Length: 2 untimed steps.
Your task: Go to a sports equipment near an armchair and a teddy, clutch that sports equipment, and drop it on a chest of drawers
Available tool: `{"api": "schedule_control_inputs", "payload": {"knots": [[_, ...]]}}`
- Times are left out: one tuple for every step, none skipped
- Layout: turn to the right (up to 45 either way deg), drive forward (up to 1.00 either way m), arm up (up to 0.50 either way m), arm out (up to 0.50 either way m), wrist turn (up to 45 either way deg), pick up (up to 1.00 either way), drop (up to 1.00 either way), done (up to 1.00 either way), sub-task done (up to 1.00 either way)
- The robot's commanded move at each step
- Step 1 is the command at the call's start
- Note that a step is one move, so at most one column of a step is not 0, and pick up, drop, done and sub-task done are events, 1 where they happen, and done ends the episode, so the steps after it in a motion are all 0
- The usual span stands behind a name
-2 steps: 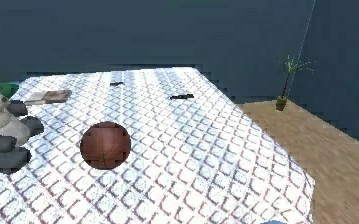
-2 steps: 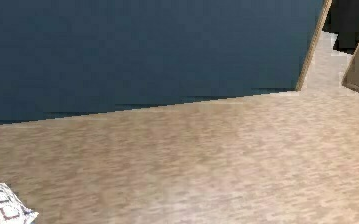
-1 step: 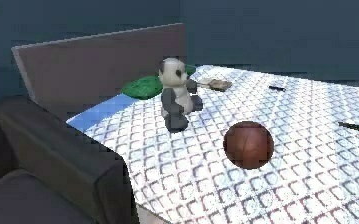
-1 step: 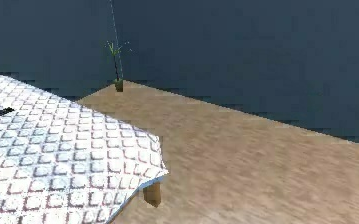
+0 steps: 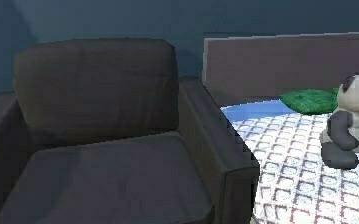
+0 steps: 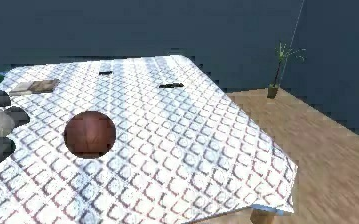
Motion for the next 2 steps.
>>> {"api": "schedule_control_inputs", "payload": {"knots": [[-21.0,0.00,0.00,0.00,0.0,0.00,0.00,0.00,0.00],[0.0,0.00,0.50,0.00,0.0,0.00,0.00,0.00,0.00]]}}
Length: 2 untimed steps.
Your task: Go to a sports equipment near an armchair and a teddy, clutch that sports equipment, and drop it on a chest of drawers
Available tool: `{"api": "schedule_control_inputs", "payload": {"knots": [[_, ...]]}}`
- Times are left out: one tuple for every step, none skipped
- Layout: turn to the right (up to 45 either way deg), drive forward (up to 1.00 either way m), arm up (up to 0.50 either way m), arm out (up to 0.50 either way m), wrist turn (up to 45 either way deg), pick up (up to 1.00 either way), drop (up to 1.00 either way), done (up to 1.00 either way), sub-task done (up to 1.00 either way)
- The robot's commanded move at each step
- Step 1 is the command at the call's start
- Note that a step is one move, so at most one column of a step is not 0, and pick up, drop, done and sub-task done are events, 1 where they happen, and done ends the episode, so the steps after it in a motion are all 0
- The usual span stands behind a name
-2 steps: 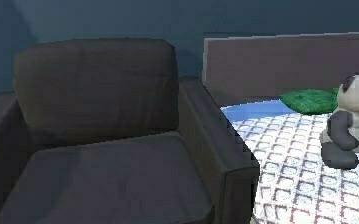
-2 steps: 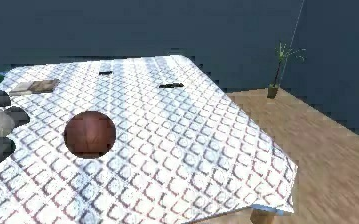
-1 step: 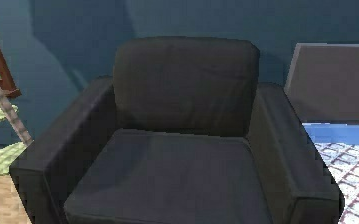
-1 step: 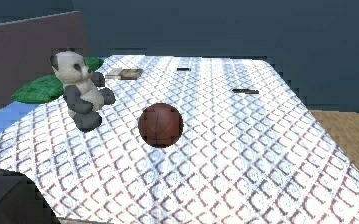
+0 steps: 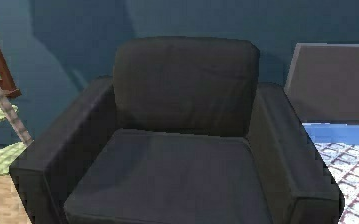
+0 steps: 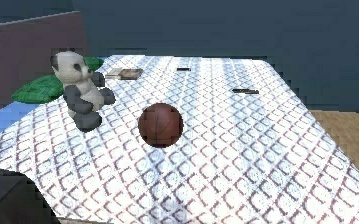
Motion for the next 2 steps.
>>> {"api": "schedule_control_inputs", "payload": {"knots": [[0.0,0.00,0.38,0.00,0.0,0.00,0.00,0.00,0.00],[0.0,0.00,0.00,0.48,0.0,0.00,0.00,0.00,0.00]]}}
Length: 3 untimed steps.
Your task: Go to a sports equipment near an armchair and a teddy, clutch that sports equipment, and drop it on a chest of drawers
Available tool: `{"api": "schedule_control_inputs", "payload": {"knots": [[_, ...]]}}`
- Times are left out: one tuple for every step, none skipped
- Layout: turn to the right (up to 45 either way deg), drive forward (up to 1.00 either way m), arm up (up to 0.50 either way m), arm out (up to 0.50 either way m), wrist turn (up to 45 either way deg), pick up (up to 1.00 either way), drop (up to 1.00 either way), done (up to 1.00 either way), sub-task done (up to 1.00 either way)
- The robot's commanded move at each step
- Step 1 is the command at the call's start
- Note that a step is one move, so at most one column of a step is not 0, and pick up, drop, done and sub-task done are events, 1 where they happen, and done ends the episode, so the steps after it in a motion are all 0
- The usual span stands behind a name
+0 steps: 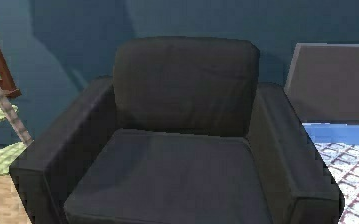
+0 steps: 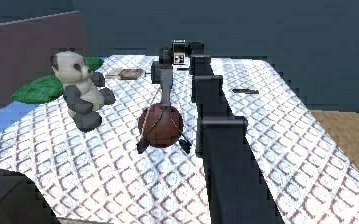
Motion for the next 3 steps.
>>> {"api": "schedule_control_inputs", "payload": {"knots": [[0.0,0.00,0.00,0.00,45.0,0.00,0.00,0.00,0.00],[0.0,0.00,0.00,0.00,45.0,0.00,0.00,0.00,0.00],[0.0,0.00,0.00,0.00,45.0,0.00,0.00,0.00,0.00]]}}
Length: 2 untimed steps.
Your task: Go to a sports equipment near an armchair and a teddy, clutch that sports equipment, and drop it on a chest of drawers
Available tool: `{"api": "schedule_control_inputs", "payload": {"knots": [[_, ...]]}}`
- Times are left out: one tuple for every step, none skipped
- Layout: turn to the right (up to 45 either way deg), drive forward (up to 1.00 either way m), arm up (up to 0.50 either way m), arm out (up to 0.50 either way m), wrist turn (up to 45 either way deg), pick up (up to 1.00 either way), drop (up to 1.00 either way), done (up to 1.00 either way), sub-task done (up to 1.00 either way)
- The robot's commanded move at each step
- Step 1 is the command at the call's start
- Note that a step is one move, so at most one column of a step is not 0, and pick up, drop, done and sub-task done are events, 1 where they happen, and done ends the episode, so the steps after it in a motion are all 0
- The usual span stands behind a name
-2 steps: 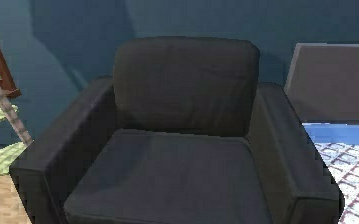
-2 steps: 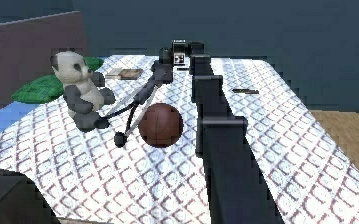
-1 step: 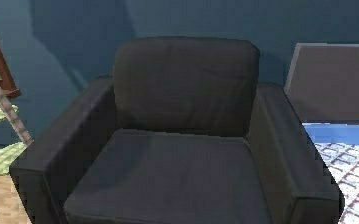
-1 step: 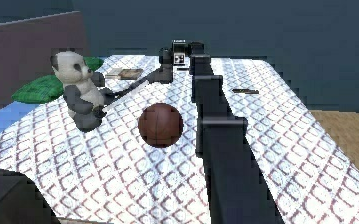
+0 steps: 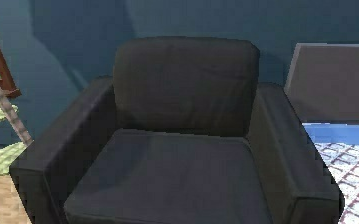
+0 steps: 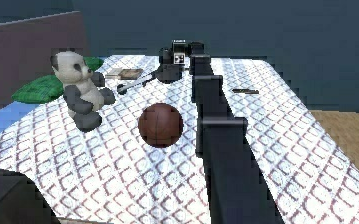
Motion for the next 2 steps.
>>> {"api": "schedule_control_inputs", "payload": {"knots": [[0.0,0.00,0.00,0.00,27.0,0.00,0.00,0.00,0.00],[0.0,0.00,-0.26,0.00,0.0,0.00,0.00,0.00,0.00]]}}
